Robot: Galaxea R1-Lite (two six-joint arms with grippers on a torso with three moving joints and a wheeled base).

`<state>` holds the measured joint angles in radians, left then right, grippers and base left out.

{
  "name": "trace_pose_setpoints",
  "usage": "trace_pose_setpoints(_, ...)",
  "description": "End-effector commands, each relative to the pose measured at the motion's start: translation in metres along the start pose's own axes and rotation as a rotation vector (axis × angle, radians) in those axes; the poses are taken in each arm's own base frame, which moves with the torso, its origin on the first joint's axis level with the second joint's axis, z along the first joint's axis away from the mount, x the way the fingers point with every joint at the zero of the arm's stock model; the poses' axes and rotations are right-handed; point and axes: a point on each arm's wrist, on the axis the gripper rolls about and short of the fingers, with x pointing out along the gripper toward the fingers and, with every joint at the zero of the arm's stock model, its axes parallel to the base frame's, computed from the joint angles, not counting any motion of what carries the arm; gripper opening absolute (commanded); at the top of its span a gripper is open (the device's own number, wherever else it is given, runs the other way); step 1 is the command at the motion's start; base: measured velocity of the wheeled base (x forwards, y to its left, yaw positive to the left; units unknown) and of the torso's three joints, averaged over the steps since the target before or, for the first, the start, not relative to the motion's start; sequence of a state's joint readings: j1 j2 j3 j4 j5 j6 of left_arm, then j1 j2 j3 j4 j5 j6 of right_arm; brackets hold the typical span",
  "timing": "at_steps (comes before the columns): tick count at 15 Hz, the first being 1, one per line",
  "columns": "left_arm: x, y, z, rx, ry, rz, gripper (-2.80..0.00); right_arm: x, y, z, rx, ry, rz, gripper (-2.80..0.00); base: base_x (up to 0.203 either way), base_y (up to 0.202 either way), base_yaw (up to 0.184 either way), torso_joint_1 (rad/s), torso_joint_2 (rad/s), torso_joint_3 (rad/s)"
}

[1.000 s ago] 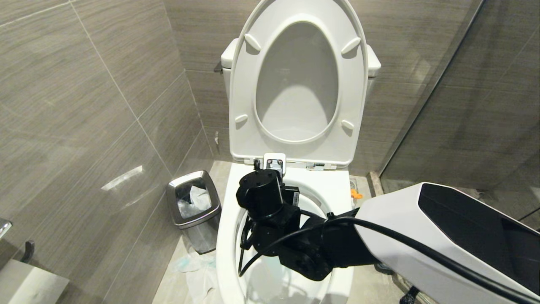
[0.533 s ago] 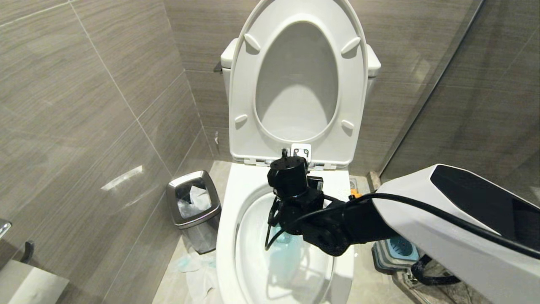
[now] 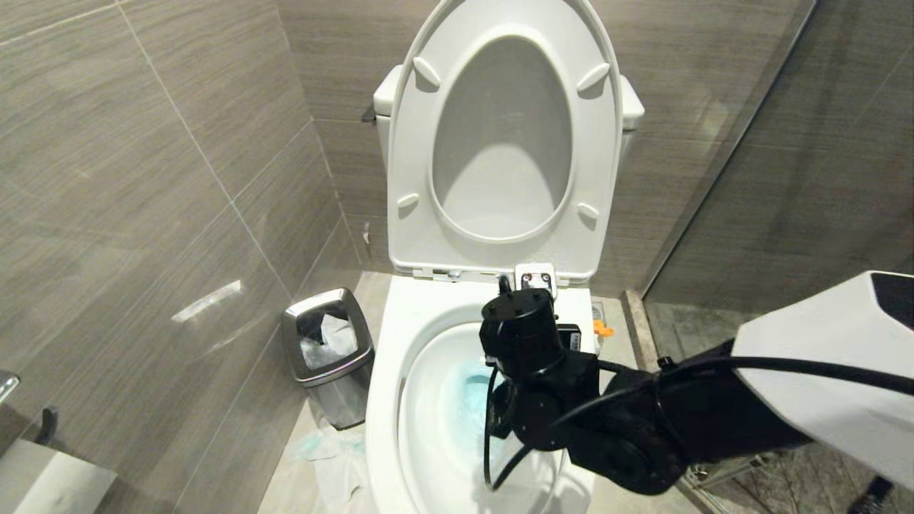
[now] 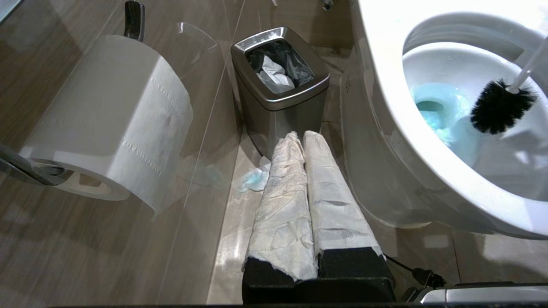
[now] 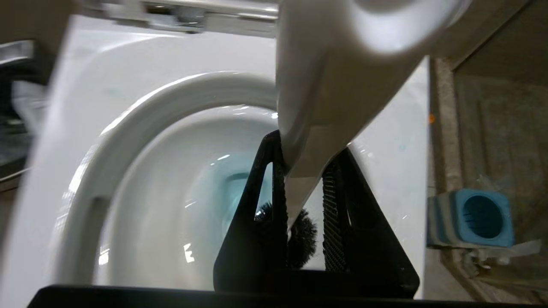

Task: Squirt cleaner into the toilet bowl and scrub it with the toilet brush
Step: Scrub the toilet bowl

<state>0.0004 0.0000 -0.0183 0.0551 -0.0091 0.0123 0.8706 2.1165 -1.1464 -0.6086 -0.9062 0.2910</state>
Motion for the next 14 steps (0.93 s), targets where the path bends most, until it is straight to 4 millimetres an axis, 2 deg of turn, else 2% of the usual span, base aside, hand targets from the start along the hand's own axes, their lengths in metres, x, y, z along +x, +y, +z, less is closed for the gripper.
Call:
trace_pose_setpoints(1,0.0,0.0,0.0,0.0,0.0,0.001,-2.8,-0.033,0.003,0.01,0.04,-0.016,0.067,-2.8,0.0,0.0,0.0,0.0,0.0,0.0)
trace_pose_setpoints(7,0.0,0.0,0.0,0.0,0.0,0.001,-2.8,0.0,0.022,-0.032,0.012,-0.029,0.046,-2.8,0.0,0.0,0.0,0.0,0.0,0.0)
trace_pose_setpoints(14,0.0,0.0,0.0,0.0,0.0,0.001,-2.8,0.055,0.032,-0.059,0.023,-0.077,-0.015,-2.8,0.0,0.0,0.0,0.0,0.0,0.0)
